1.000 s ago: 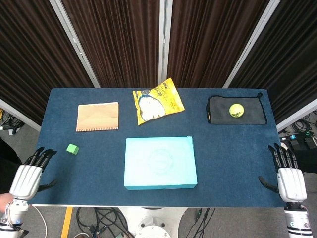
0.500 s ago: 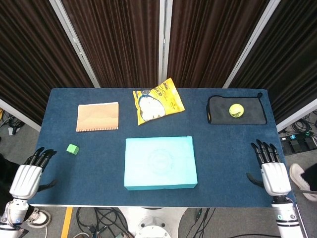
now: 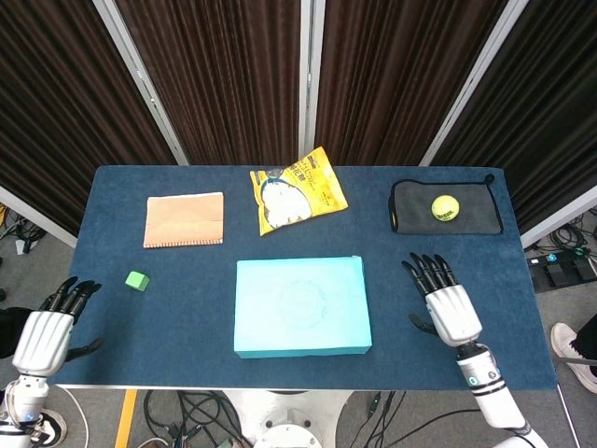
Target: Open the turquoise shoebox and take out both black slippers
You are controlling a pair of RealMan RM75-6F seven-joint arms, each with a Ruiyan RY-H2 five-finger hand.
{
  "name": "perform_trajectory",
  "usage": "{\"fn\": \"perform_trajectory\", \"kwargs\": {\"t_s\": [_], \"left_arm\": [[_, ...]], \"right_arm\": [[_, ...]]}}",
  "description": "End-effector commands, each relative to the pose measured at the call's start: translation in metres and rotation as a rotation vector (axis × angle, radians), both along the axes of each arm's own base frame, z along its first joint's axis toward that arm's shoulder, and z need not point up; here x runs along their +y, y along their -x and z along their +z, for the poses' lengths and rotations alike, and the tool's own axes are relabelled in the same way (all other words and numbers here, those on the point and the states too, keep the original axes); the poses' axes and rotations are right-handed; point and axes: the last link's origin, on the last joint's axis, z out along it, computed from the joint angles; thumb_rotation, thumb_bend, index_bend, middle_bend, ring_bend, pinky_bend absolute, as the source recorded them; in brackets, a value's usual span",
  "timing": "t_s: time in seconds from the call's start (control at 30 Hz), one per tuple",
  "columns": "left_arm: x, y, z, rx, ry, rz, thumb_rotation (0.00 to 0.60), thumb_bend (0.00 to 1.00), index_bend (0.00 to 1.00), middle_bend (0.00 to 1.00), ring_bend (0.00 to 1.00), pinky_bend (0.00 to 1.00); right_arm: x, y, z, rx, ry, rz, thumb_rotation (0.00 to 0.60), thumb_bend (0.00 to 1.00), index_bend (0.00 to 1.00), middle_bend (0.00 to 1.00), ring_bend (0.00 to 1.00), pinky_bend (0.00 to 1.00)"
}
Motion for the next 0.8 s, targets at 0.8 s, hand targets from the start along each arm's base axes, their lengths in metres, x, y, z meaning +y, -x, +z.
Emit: {"fn": "perform_trajectory", "kwargs": {"t_s": [0.8], "left_arm": [[0.0,0.006,0.0,0.043,-0.002,-0.003,0.6,0.01,0.16,0.16,0.08,0.28]], "right_arm": [[-0.008,-0.037,-0.057,-0.027,-0.162,0.156,0.6,0.08,0.0,0.0,0.0,0.0]]}}
